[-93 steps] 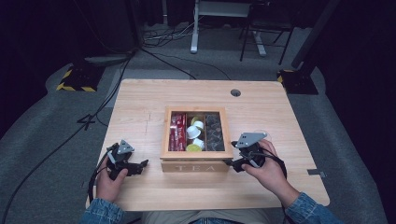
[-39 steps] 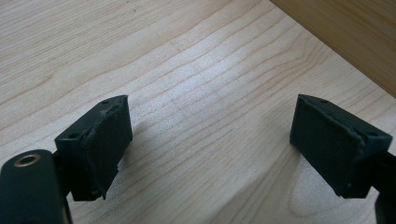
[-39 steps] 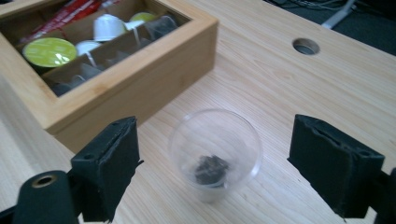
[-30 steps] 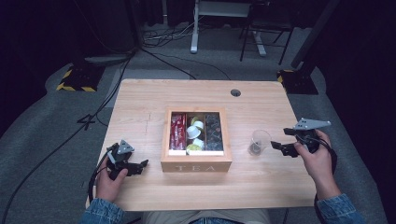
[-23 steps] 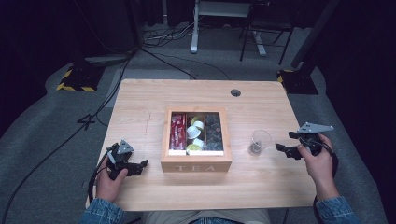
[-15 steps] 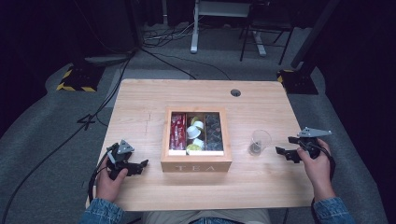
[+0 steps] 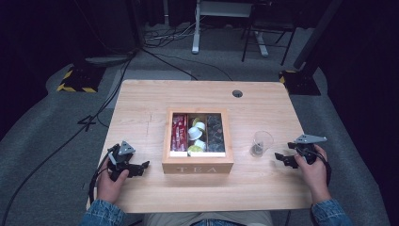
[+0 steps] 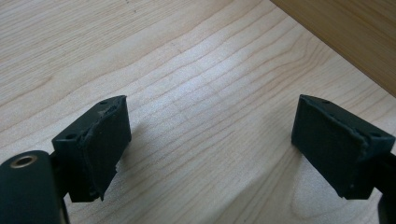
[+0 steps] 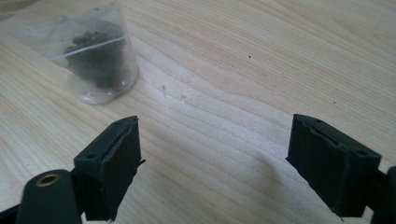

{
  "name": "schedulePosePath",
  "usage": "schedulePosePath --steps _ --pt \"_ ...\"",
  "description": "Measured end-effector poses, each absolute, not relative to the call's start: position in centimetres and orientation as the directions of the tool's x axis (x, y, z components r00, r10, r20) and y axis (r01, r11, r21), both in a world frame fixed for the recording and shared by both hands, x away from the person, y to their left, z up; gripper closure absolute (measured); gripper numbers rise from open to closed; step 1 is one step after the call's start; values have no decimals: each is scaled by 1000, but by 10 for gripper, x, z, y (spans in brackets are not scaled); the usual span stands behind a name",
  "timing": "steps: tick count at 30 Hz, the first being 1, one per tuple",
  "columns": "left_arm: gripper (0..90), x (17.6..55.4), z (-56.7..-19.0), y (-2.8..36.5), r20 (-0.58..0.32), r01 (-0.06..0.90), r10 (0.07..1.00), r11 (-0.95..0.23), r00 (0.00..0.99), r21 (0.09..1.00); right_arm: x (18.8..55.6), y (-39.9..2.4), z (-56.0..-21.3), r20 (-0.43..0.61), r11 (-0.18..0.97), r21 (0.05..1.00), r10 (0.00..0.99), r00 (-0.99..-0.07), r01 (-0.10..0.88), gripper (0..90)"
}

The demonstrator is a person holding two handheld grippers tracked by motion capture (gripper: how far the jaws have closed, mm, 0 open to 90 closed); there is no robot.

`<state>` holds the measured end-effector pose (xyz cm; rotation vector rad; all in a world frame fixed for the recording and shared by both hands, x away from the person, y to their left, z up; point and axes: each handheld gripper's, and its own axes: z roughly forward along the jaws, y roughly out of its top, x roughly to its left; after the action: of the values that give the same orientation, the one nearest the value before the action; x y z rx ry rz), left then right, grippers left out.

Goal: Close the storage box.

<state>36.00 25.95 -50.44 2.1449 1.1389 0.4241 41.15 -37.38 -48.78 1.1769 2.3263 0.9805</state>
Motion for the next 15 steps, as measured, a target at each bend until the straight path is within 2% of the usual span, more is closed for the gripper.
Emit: schedulePosePath --steps 15 --pt "116 361 -504 259 -23 613 828 -395 560 684 410 -373 -501 -17 413 729 808 -589 545 161"
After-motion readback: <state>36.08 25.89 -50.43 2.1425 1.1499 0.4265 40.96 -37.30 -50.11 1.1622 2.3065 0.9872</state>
